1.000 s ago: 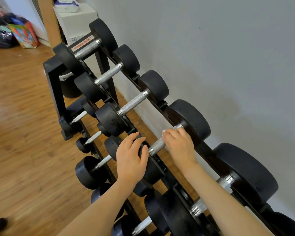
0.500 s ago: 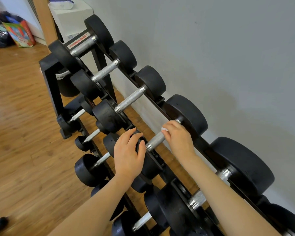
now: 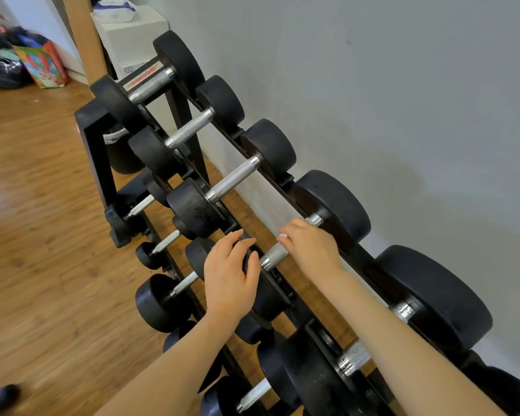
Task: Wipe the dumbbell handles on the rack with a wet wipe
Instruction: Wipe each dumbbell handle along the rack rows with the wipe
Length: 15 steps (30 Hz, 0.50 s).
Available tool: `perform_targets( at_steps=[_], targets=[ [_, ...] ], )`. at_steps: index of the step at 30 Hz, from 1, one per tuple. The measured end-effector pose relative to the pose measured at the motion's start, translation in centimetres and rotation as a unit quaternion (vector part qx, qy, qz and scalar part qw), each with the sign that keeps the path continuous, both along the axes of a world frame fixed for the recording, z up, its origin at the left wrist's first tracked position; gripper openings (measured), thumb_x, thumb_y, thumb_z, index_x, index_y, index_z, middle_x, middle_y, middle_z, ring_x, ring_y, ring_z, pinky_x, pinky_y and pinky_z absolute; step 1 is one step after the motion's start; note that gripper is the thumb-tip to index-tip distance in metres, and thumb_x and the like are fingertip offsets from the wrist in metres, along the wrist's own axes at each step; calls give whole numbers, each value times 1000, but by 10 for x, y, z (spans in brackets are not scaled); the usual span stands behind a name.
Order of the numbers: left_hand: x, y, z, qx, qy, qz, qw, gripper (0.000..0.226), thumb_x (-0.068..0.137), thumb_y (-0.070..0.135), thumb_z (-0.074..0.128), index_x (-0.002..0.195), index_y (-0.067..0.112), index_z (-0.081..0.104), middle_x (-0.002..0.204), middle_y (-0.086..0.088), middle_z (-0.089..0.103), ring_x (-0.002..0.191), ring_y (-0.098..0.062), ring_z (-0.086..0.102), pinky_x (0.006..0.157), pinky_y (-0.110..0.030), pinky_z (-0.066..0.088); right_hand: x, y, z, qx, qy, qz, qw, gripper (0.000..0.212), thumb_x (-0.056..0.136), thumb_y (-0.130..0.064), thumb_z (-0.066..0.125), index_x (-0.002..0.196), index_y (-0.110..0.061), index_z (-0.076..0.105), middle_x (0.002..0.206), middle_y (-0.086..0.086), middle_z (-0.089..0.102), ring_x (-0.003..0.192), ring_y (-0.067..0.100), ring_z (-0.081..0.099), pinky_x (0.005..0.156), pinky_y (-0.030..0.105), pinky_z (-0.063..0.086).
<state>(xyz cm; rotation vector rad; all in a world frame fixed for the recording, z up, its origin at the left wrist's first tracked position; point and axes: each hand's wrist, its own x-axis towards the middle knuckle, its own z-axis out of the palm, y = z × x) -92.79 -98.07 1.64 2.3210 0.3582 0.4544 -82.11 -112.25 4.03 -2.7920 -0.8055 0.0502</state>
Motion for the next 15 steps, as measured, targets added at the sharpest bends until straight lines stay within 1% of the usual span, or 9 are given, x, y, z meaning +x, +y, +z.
perform_targets(
  at_steps=[2,4,7,8,10,13,15],
  targets=[
    [0,0,0,-1,-1,1,1000,47,96,42,35,119,19,69,135,2,59,129,-14,47,106,-29,29,11,-3,2,-24,-26,-39,999,27,102,-31,45,109,-14,65,106,0,57,81,17,64,71,34,56],
    [0,0,0,-3,-3,0,1000,47,96,42,36,119,19,69,135,1,59,129,-15,48,106,-30,30,13,-7,-2,-26,-46,-55,997,25,101,-29,48,113,-13,64,110,1,58,81,19,66,70,33,58],
    [0,0,-1,-2,-7,1,1000,45,96,41,37,118,19,69,134,1,59,128,-14,48,105,-28,29,-4,-6,-15,41,-37,5,998,23,100,-25,52,113,-12,66,111,0,62,79,20,67,62,34,57],
    [0,0,-1,-1,-7,1,1000,45,96,41,37,118,19,69,134,2,59,128,-13,48,105,-27,28,-9,-7,-20,57,-50,24,997,20,98,-24,56,110,-13,67,109,-1,64,76,19,67,57,31,55],
    [0,-1,0,-1,-7,2,1000,45,96,41,37,118,20,69,134,2,59,128,-12,47,105,-26,28,-12,-10,-25,80,-96,22,992,19,95,-27,60,105,-14,69,107,-4,66,68,17,67,47,26,51],
    [0,-1,1,0,-4,3,1000,44,96,41,37,119,20,69,133,3,59,128,-12,47,105,-27,28,-12,-12,-28,101,-116,0,988,27,96,-32,52,107,-12,68,111,-3,65,69,14,66,48,25,54],
    [0,0,0,4,-2,2,1000,44,96,40,37,119,20,69,134,3,59,128,-12,47,105,-27,28,-16,-9,-32,93,-118,25,988,31,99,-34,45,107,-13,67,110,-4,64,65,12,65,47,24,53]
  ],
)
